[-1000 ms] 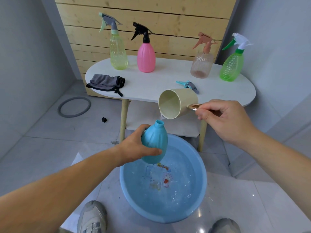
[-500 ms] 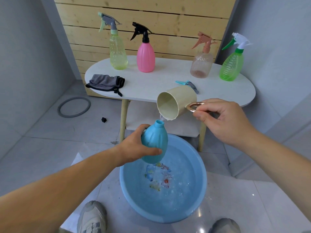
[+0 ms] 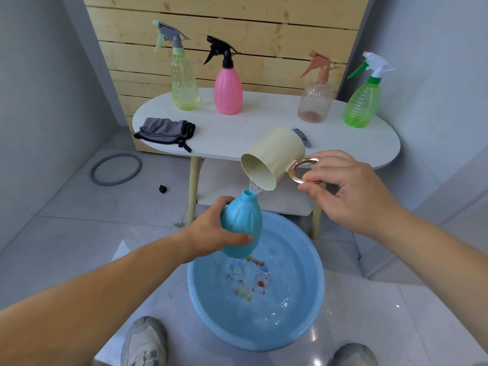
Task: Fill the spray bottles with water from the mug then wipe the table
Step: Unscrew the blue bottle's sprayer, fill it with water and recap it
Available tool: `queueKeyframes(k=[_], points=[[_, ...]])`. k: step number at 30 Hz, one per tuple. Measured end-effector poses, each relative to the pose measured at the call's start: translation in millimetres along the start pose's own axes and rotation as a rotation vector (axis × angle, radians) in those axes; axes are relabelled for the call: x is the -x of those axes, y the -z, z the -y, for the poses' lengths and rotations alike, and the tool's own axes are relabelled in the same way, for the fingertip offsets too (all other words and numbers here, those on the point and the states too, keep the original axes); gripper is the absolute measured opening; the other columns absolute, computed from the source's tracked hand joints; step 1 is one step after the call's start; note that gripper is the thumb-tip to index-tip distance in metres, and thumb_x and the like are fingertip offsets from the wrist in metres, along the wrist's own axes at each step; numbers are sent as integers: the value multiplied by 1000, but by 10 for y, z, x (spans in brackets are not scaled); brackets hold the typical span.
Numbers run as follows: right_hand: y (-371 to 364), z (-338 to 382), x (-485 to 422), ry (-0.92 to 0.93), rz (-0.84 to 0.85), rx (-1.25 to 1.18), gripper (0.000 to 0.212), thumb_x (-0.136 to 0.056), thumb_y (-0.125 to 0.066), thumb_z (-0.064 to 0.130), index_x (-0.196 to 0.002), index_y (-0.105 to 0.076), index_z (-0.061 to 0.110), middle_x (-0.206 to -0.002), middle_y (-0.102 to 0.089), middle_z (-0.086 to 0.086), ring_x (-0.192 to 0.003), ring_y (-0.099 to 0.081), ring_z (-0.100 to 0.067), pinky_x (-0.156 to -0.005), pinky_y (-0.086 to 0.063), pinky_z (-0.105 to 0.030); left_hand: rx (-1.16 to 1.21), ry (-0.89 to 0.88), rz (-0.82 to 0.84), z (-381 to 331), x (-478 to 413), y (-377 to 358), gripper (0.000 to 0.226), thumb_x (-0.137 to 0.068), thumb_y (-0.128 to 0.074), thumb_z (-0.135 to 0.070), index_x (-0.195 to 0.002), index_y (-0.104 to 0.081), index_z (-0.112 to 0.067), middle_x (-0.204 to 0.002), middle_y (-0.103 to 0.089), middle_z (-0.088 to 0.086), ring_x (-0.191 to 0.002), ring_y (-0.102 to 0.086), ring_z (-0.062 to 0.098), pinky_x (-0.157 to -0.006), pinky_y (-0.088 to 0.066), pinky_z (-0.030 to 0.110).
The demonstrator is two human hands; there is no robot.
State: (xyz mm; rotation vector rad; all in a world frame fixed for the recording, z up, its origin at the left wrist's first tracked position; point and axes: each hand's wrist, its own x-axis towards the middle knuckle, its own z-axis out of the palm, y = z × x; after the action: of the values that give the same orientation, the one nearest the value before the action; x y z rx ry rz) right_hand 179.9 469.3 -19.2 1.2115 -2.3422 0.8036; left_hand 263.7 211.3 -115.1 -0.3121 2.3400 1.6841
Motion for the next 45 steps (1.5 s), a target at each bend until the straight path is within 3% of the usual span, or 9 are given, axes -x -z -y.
queueKeyframes(k=[12, 14, 18, 23, 25, 27, 30, 38, 45], points=[[-96, -47, 18, 243, 29, 94, 17, -92, -63, 20, -86, -73, 8, -80, -65, -4, -109, -58, -31, -101, -44, -38, -1, 4, -5, 9, 8, -1, 81, -73, -93, -24, -136, -43, -38, -119, -62, 0, -107, -68, 22, -85, -64, 45], [-151, -39, 39, 130, 22, 56, 20, -92, -61, 25, -84, -72, 9, -78, -64, 0, -104, -59, -26, -96, -44, -33, 15, 1, -10, 14, 5, 2, 83, -70, -94, -26, -135, -44, -38, -120, -63, 0, -108, -68, 23, -86, -63, 47], [-375, -53, 122, -457, 52, -298, 25, -93, -61, 26, -76, -71, 12, -73, -70, 0, -75, -61, -16, -74, -44, -27, 39, -3, -16, 48, 15, 5, 79, -73, -93, -22, -135, -46, -37, -122, -63, 0, -109, -69, 23, -86, -63, 46], [-918, -433, 488, -868, 327, -525, 27, -98, -59, 20, -78, -73, 9, -75, -74, -4, -72, -67, -14, -73, -46, -28, 44, 36, -22, 157, 33, -9, 80, -72, -94, -22, -135, -47, -38, -123, -63, -1, -110, -68, 22, -86, -64, 49], [-1152, -626, 713, -867, 474, -443, 31, -97, -60, 24, -78, -74, 4, -80, -75, -12, -75, -64, -23, -68, -42, -28, 33, 42, -20, 209, 40, -36, 81, -72, -94, -20, -136, -47, -37, -122, -63, -1, -109, -69, 21, -86, -64, 47], [-1360, -767, 881, -840, 567, -372, 33, -95, -63, 25, -72, -74, 3, -78, -74, -15, -66, -59, -18, -60, -40, -25, 30, 53, -4, 258, 41, -72, 82, -72, -94, -18, -138, -47, -36, -122, -64, 0, -107, -70, 19, -86, -64, 44], [-1635, -907, 1029, -830, 640, -318, 36, -92, -66, 31, -58, -69, 21, -58, -66, 2, -53, -51, -8, -51, -36, -17, 3, 72, 22, 343, 21, -127, 80, -73, -93, -19, -136, -47, -37, -119, -66, -3, -103, -70, 14, -86, -64, 40], [-2180, -1240, 1284, -869, 600, -360, 37, -89, -67, 45, -59, -66, 25, -44, -47, 13, -42, -39, -5, -52, -33, -26, 68, 118, -7, 625, -111, -269, 76, -72, -94, -14, -130, -53, -40, -118, -69, -5, -104, -72, 12, -87, -63, 38], [-2403, -1432, 1408, -848, 596, -320, 33, -95, -62, 36, -68, -66, 17, -60, -46, 4, -57, -37, -12, -54, -30, -26, 73, 153, 11, 903, -235, -362, 76, -74, -92, -10, -134, -52, -37, -116, -70, -8, -104, -71, 8, -83, -63, 32]])
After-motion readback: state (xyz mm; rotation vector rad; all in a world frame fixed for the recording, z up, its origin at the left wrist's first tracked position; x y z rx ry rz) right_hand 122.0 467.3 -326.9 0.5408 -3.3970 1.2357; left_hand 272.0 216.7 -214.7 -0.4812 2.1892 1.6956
